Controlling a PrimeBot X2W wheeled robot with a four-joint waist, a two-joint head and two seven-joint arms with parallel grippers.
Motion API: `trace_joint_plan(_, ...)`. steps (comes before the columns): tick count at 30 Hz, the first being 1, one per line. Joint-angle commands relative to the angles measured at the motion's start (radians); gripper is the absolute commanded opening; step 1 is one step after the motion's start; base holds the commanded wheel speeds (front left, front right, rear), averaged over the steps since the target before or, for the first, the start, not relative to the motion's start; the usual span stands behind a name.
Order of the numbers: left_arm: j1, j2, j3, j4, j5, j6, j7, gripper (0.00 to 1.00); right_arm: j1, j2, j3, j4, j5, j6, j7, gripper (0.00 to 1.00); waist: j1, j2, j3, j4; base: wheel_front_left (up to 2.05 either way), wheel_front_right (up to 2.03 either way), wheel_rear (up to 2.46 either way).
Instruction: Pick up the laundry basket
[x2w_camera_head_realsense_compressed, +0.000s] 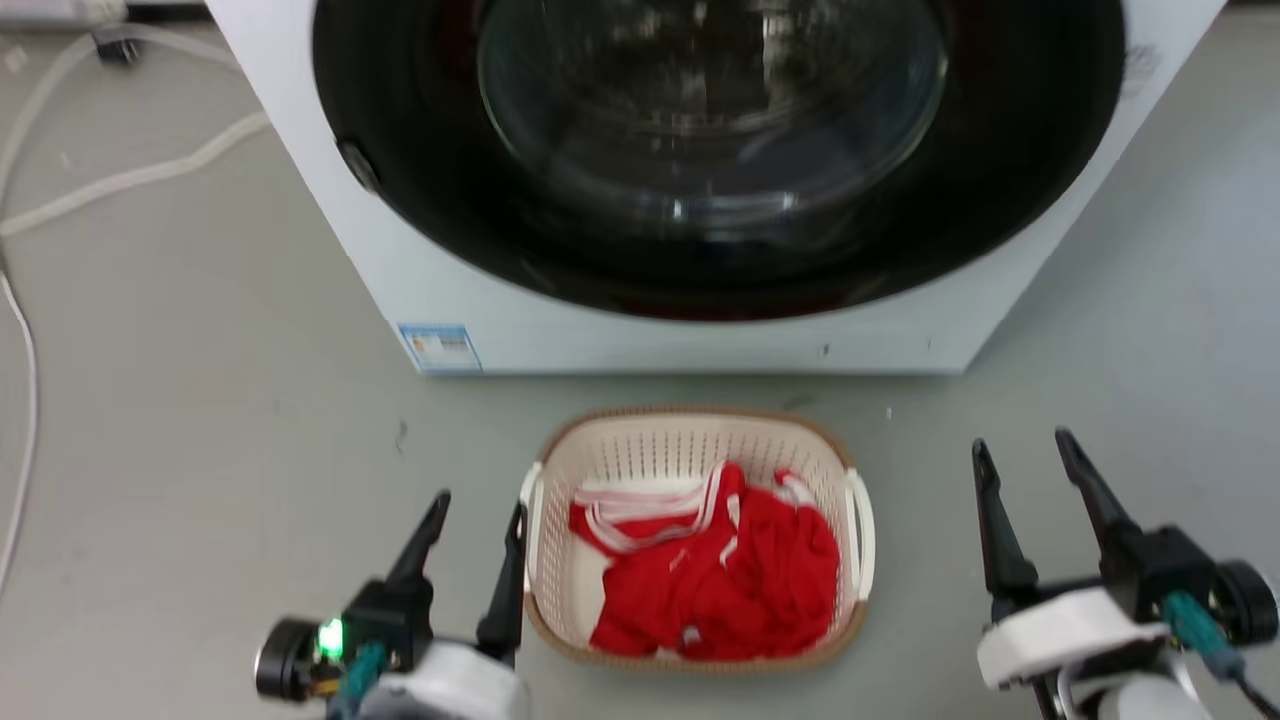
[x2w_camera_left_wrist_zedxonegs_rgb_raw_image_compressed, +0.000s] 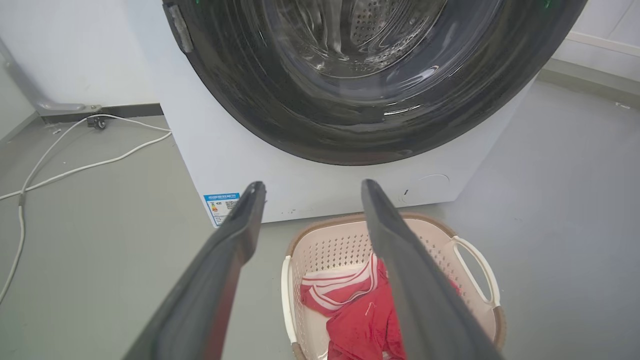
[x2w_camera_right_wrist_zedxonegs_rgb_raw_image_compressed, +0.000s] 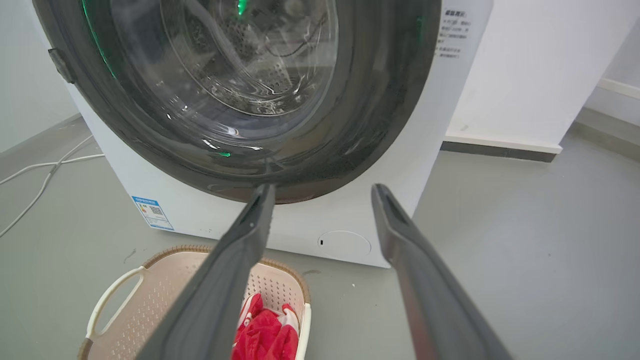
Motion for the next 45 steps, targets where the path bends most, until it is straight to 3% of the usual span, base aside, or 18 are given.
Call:
trace_joint_plan(1, -0.052, 0.000, 0.008, 0.020, 0.008, -0.008, -0.003, 1.00, -0.050, -0.002, 0.003, 0.022, 0.000, 0.000, -0.002, 1.00, -0.0001, 0.0000, 0.133, -0.005, 0.00, 0.00, 0.00)
trace_joint_plan(10, -0.294, 0.037, 0.041, 0.199, -0.012, -0.047, -0.003, 1.00, -0.270, -0.002, 0.005, 0.192, -0.012, -0.001, 0.050, 1.00, -0.0001, 0.0000, 0.361, -0.011, 0.00, 0.00, 0.00)
trace_joint_plan(17, -0.498, 0.090, -0.001, 0.406, -0.029, -0.058, -0.003, 1.00, -0.426, -0.002, 0.006, 0.366, 0.047, -0.001, 0.131, 1.00, -0.0001, 0.0000, 0.476, -0.015, 0.00, 0.00, 0.00)
trace_joint_plan(25, -0.701, 0.118, -0.151, 0.691, -0.092, -0.059, 0.009, 1.00, -0.583, -0.001, 0.004, 0.589, 0.069, -0.001, 0.209, 1.00, -0.0001, 0.0000, 0.556, -0.009, 0.00, 0.00, 0.00)
trace_joint_plan(30, -0.805, 0.124, -0.245, 0.815, -0.185, -0.060, 0.078, 1.00, -0.676, -0.002, 0.029, 0.698, 0.085, -0.001, 0.253, 1.00, -0.0001, 0.0000, 0.598, -0.007, 0.00, 0.00, 0.00)
trace_joint_plan(39, -0.910, 0.150, -0.407, 0.892, -0.342, -0.060, 0.193, 1.00, -0.819, -0.002, 0.060, 0.869, 0.094, -0.001, 0.383, 1.00, -0.0001, 0.0000, 0.645, -0.001, 0.00, 0.00, 0.00)
trace_joint_plan(45, -0.957, 0.165, -0.490, 0.904, -0.416, -0.060, 0.240, 1.00, -0.882, -0.002, 0.089, 0.946, 0.136, -0.001, 0.400, 1.00, -0.0001, 0.0000, 0.672, 0.004, 0.00, 0.00, 0.00)
